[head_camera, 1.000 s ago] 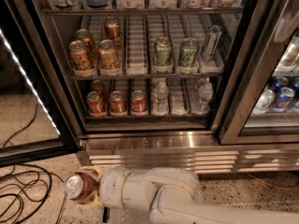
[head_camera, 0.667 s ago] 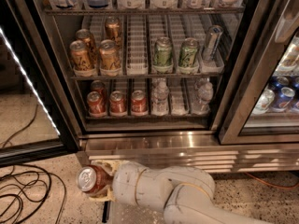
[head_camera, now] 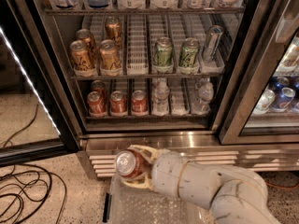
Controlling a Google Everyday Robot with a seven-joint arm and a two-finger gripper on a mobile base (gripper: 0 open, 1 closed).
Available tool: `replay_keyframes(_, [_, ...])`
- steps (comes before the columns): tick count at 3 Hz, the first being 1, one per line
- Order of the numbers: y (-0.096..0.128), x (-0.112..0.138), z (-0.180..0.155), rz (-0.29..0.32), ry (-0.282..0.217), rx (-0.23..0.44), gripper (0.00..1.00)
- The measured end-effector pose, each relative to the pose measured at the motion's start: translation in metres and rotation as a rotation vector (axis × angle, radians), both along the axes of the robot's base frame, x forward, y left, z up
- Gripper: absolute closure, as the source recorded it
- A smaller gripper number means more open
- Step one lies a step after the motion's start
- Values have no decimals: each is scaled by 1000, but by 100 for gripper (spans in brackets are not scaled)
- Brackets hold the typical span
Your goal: Pick coke can from bottom shelf of fridge
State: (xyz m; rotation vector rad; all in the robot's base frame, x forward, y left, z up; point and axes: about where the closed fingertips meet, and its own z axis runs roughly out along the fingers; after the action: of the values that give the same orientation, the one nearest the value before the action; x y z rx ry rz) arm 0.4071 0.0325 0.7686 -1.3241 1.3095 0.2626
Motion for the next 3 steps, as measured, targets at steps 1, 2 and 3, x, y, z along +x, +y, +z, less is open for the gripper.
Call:
replay_keyframes(1, [-26,1,16,23,-23,12,100])
replay_keyframes(2, [-33,0,31,87,-45,13,100])
replay_keyframes(3, [-33,-2,42,141,-69,19,100])
